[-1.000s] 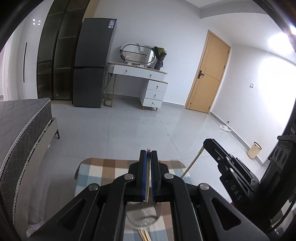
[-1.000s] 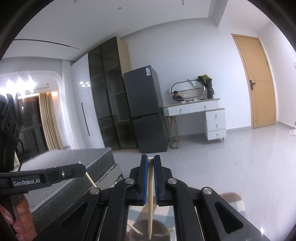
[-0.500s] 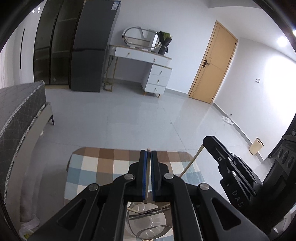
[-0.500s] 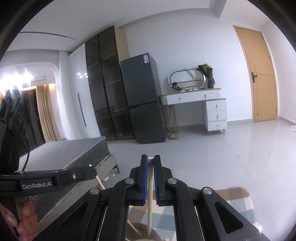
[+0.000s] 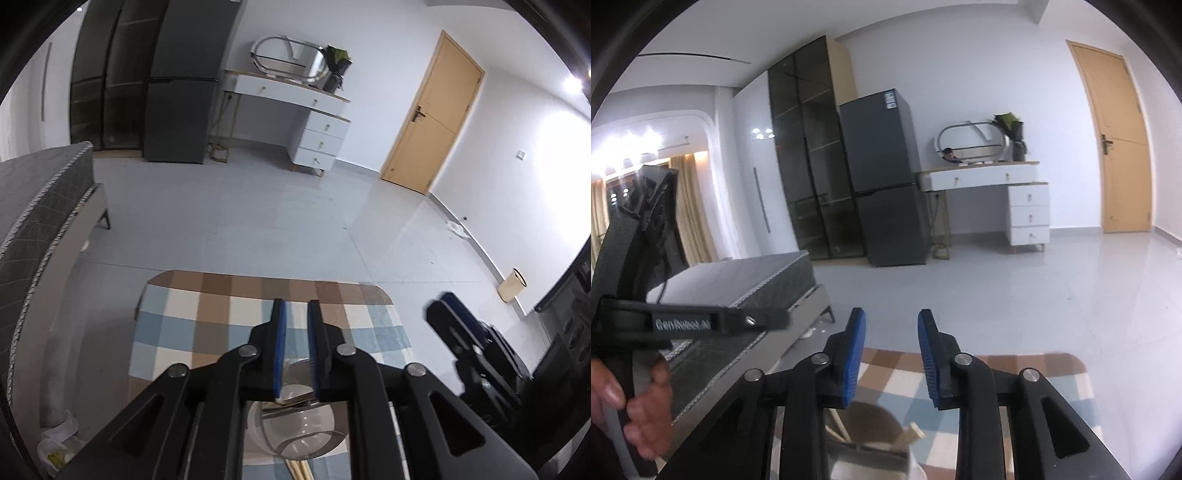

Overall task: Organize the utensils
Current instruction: 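Open both tools to drop the chopsticks into the holder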

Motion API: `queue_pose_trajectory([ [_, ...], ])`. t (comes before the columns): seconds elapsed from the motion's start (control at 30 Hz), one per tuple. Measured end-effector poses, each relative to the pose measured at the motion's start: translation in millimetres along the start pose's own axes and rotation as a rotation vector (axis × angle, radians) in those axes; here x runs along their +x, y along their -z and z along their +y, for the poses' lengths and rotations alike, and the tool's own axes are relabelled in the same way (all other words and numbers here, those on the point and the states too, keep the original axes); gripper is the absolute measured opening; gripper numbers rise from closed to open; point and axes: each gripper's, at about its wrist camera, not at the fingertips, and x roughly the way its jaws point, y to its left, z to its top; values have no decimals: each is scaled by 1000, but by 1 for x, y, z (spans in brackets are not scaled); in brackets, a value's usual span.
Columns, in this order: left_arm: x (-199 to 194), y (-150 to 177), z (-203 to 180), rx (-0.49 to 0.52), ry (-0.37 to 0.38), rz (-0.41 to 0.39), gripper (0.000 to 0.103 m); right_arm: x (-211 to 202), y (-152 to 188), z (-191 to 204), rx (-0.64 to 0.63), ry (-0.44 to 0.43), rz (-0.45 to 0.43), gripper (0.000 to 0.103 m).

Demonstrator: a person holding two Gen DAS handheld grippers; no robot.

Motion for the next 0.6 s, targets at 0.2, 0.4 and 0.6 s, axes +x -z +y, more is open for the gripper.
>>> queue_pose_trajectory([
  [0.2,-30,11,-11,-3,-45,-19,38,-40,2,-12,62,44,-14,51],
  [0.4,-61,29,-25,4,-71,-73,62,-83,-1,-6,45,58,-35,71],
  [0.6,-79,46,-38,-11,-89,-121,74,-122,2,7,30,61,-76,82],
])
